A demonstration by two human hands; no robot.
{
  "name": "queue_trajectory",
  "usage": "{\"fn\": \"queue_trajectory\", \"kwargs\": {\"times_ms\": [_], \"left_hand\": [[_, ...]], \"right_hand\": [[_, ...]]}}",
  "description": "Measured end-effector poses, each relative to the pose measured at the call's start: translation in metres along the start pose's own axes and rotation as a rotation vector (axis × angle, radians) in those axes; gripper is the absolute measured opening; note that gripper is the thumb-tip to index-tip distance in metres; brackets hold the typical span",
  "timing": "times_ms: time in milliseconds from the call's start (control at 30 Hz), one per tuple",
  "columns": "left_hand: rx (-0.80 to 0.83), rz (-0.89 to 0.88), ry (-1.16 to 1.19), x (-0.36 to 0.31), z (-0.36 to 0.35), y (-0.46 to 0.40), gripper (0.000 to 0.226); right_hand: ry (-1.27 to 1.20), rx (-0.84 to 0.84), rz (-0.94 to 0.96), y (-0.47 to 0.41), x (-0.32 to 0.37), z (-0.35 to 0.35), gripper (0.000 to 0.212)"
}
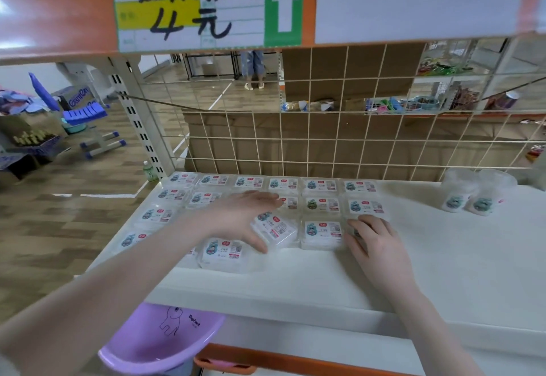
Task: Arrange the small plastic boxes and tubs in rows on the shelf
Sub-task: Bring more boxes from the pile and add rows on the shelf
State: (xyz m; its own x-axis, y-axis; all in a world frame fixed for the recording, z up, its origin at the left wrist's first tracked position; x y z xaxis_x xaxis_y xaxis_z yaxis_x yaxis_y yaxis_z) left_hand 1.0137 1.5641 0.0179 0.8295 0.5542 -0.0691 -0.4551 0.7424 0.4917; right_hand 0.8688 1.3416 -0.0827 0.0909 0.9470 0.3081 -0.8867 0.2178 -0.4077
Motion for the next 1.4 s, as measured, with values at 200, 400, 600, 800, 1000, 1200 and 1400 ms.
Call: {"fn": "queue_trajectory", "kwargs": {"times_ms": [200, 400, 600, 800, 1000, 1200, 1400], "left_hand": [[0.086, -0.091, -0.043, 0.000, 0.004, -0.016, 0.087], [0.064, -0.067, -0.051, -0.004, 0.003, -0.023, 0.077], [-0.074, 0.075, -0.130, -0.016, -0.002, -0.005, 0.075], [-0.168, 0.117, -0.076, -0.043, -0.033, 0.011, 0.074], [-0.184, 0.151, -0.091, -0.054, -0.047, 0.002, 0.077], [-0.193, 0.170, -0.065, -0.058, -0.056, 0.001, 0.072], [-0.187, 0.145, -0.079, -0.057, -0.062, 0.008, 0.065]], "right_hand": [[-0.015, 0.013, 0.002, 0.000, 0.000, 0.003, 0.021], [-0.016, 0.005, -0.001, 0.001, 0.001, 0.004, 0.021], [-0.022, 0.008, -0.002, 0.001, 0.000, 0.004, 0.020], [-0.034, 0.018, 0.002, 0.001, 0.000, 0.003, 0.019], [-0.064, 0.048, -0.022, 0.000, 0.001, 0.004, 0.019], [-0.038, 0.069, -0.022, 0.000, 0.001, 0.003, 0.018], [0.020, 0.113, -0.003, 0.001, 0.004, 0.008, 0.017]]}}
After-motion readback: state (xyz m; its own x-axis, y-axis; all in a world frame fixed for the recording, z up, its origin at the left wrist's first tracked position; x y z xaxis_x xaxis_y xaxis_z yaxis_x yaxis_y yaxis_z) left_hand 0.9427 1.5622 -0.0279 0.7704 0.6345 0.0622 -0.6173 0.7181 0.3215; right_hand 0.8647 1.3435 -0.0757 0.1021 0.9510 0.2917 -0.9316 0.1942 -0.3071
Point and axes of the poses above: each hand's wrist, its own y-axis away from the middle knuckle, its own z-axis out of the back of the hand, x = y × z, the point moved 1 cm from there along -y, towards the middle knuckle, and after that the axes turned 14 degrees about x, right-handed, at the moved point
